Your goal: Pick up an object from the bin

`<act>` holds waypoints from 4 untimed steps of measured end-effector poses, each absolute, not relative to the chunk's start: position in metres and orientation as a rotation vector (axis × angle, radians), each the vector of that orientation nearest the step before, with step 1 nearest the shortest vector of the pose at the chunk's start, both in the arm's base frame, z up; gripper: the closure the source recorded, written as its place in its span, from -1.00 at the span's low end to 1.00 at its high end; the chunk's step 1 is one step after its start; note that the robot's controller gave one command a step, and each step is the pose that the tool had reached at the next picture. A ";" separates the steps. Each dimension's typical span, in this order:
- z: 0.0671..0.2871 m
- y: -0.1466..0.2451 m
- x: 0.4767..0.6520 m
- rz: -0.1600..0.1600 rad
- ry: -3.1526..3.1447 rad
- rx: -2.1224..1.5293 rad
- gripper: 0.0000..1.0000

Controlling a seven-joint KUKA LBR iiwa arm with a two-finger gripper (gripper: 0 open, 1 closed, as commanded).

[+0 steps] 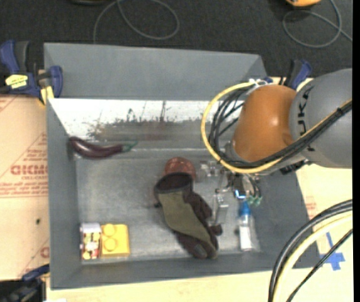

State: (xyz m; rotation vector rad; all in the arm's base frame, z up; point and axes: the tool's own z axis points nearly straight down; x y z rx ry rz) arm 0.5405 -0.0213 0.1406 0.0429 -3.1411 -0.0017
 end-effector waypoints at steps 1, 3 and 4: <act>0.092 0.004 0.548 0.003 -3.150 0.043 1.00; 0.096 0.004 0.550 0.003 -3.152 0.033 1.00; 0.090 -0.001 0.553 0.002 -3.153 -0.017 1.00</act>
Offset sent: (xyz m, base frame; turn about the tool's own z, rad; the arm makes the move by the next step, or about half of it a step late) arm 0.0000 0.0000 0.0000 0.0000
